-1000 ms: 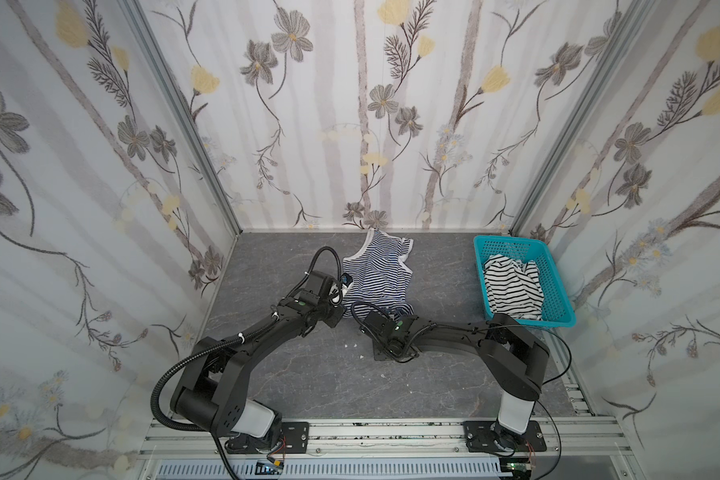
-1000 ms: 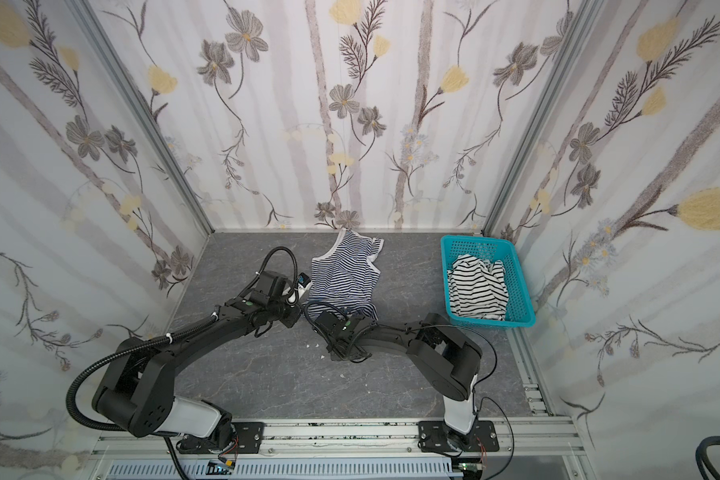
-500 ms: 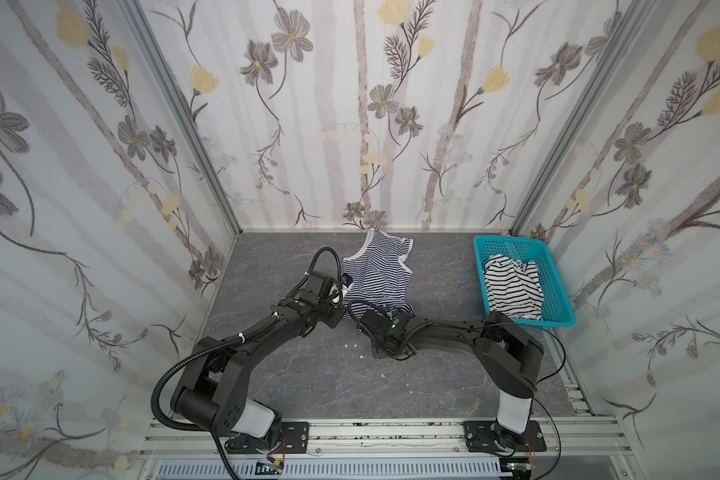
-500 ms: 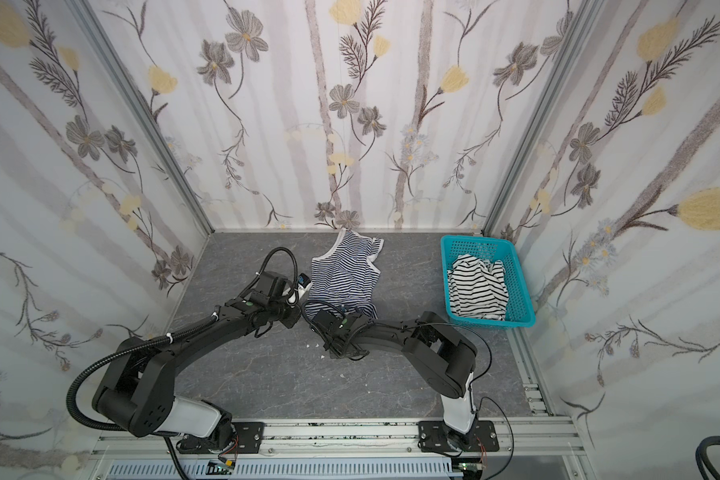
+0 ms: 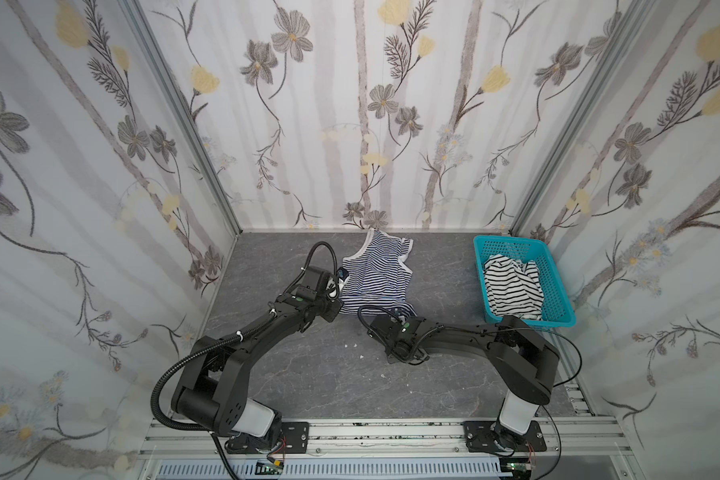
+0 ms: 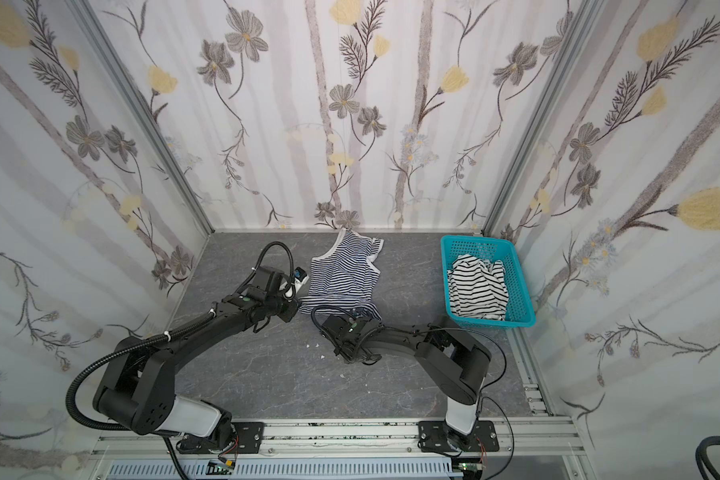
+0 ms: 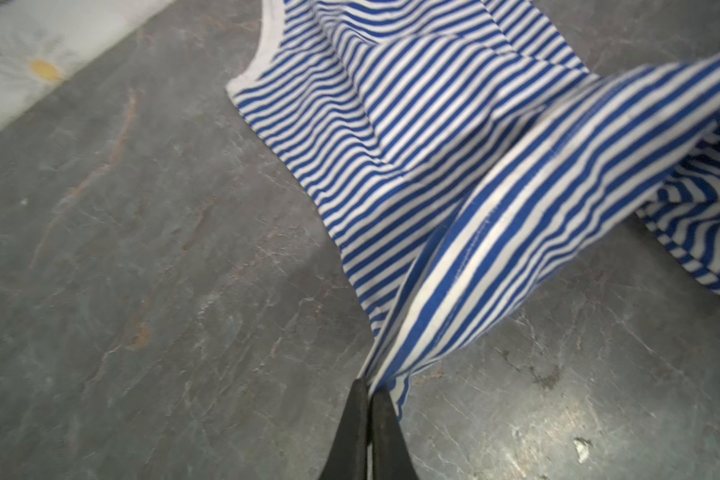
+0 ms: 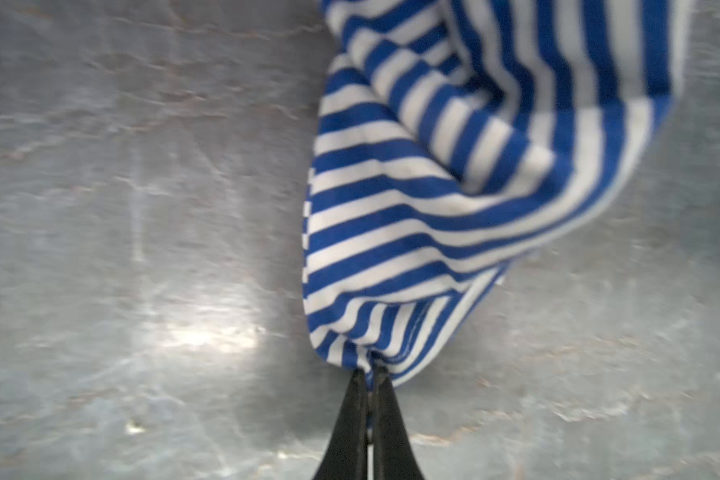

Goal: Fold and stack the tank tops

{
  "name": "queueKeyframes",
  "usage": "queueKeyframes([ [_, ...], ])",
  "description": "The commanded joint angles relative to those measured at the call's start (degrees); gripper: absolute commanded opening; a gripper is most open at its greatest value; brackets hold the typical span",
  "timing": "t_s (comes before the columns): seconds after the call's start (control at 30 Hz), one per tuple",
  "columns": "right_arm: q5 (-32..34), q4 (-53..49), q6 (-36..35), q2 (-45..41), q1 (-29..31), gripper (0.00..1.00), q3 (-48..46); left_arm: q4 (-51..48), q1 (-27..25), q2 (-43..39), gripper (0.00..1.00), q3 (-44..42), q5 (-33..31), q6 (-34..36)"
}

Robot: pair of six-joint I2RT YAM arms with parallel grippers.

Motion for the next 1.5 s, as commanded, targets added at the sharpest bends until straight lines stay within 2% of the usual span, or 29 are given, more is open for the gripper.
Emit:
queueKeyframes([
  [0.0,5.00,-4.64,0.14,-3.68,-2.54,0.00,-3.35,1.34,2.59,-1.07,0.00,2.76,-1.71,2.01],
  [0.27,8.29,-7.14,-3.27,-11.28,-8.55,0.00,-8.28,1.27,6.19,-1.47,0.00,3.78,-3.02,4.42],
  [0.4,6.86,-5.78,-7.32,-15.14,-9.53,0.00,-8.62,1.27,7.43,-2.28,0.00,3.63,-2.82,4.33],
  [0.43,6.49,-5.42,-8.31,-15.59,-11.36,0.00,-8.66,1.25,7.49,-2.53,0.00,3.33,-2.83,4.42],
  [0.53,5.49,-5.40,-10.31,-15.04,-11.55,0.16,-7.96,1.00,7.60,-3.46,0.00,1.49,-1.78,4.50],
  [0.67,4.09,-5.13,-10.88,-16.46,-11.49,0.23,-7.97,0.81,7.46,-5.07,0.00,-1.91,-0.03,4.68],
  [0.87,0.96,-3.85,-6.75,-22.08,-12.28,0.35,-10.38,0.72,7.51,-7.57,0.00,-6.60,-0.24,5.46],
  [0.97,-1.04,-2.26,-4.02,-24.23,-13.63,0.36,-13.38,0.72,7.50,-8.88,0.00,-8.49,-0.55,5.66],
  [1.27,-18.11,13.97,7.56,-36.89,-18.12,0.43,-28.74,0.63,7.58,-11.01,0.00,-12.17,-0.85,5.67],
  [1.47,-23.66,21.27,12.37,-45.66,-23.73,0.41,-36.65,0.81,7.59,-11.15,0.00,-14.90,-1.42,6.35],
])
